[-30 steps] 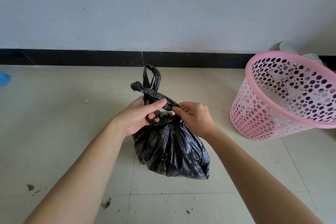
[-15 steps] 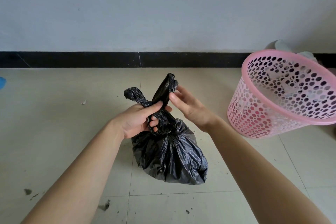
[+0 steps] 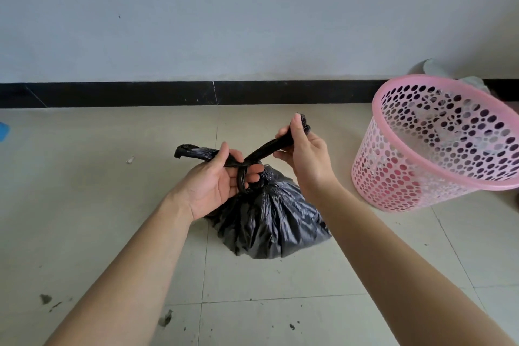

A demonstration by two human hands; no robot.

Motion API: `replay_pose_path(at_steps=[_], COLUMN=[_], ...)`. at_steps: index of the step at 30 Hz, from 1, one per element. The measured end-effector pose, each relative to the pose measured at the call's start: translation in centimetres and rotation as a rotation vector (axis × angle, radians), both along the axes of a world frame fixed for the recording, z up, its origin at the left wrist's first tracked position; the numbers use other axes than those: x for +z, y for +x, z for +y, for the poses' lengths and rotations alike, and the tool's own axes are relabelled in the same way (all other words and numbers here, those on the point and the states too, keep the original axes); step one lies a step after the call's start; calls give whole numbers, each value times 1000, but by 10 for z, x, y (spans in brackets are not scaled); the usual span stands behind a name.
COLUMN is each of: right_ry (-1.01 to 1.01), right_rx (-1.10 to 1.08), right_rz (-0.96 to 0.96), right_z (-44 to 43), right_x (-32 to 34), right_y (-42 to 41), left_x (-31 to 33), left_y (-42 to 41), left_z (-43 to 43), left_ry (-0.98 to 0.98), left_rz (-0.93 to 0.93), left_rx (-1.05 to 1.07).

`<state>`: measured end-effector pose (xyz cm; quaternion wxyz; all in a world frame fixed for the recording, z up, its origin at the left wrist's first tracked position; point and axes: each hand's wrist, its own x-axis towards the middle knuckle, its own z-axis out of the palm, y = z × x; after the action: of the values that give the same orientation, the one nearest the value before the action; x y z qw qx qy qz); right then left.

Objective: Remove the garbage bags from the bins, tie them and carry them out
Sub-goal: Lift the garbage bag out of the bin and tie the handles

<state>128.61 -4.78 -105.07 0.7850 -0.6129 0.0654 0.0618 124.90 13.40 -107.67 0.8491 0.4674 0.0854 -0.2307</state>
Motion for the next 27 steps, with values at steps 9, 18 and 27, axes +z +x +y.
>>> replay_pose_path(at_steps=[9, 18, 27], right_ry=[41, -202, -694], right_rx=[-85, 304, 730], right_rz=[189, 419, -100], right_z=[-4, -25, -27], right_x=[-7, -16, -16], right_y=[-5, 3, 14], left_x=[-10, -13, -2], left_y=[6, 2, 7], left_z=[-4, -3, 0], left_ry=[111, 309, 481], left_rz=[50, -126, -275], left_rx=[232, 163, -20])
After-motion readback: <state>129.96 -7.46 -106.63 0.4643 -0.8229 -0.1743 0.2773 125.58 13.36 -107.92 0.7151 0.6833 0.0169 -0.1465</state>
